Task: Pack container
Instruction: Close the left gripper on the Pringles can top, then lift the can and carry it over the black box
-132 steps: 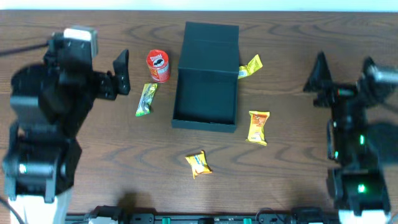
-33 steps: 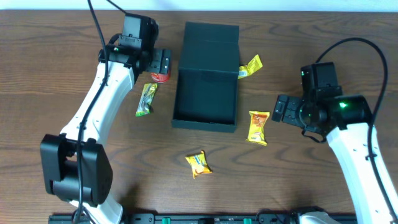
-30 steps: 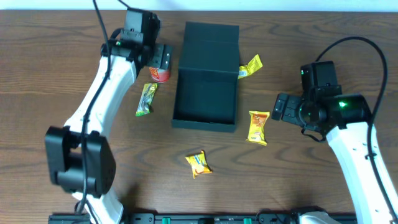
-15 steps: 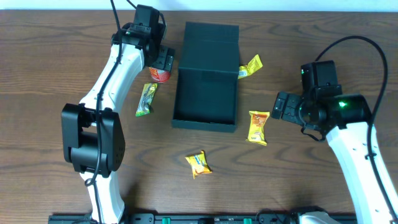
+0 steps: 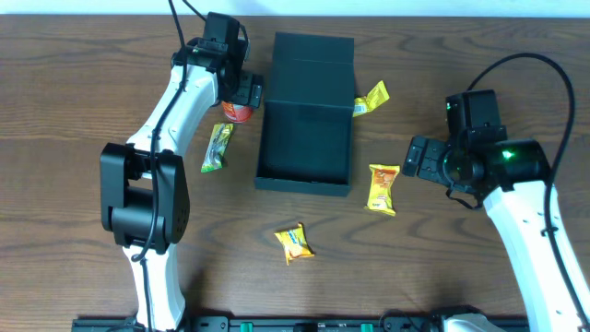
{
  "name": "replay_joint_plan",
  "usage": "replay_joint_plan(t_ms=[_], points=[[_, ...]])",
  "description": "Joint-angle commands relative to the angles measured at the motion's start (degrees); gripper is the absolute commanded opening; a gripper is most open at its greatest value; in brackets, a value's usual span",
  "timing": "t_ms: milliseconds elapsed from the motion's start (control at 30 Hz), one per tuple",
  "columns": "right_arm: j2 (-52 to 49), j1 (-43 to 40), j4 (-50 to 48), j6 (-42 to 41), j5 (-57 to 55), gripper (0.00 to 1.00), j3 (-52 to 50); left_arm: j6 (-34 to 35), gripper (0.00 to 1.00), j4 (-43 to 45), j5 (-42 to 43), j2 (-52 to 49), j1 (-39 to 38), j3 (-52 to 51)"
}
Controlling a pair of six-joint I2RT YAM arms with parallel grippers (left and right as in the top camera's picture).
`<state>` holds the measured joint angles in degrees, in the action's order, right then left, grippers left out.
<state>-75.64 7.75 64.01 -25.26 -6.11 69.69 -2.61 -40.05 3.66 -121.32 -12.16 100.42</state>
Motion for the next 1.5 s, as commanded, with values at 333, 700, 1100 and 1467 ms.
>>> replay_joint_plan(t_ms=[333,700,1100,1467], points=[[0.2,0.8,0.0,-0.9,-1.0,0.99,0.9,1.9,0.72,-0.6,0.5,-0.2,0.0,1.3],[0.2,0.8,0.0,-0.9,-1.0,0.99,0.9,3.5,0.69,-1.4,0.5,0.5,0.0,1.4],[0.2,0.8,-0.1,-0.9,-1.0,0.99,0.9,5.5,0.7,-6.3,3.9,8.9,0.0,1.4],[0.2,0.8,-0.1,-0.9,-1.0,0.99,0.9,6.5,0.7,-13.4,16.6,16.9,0.0,1.4]])
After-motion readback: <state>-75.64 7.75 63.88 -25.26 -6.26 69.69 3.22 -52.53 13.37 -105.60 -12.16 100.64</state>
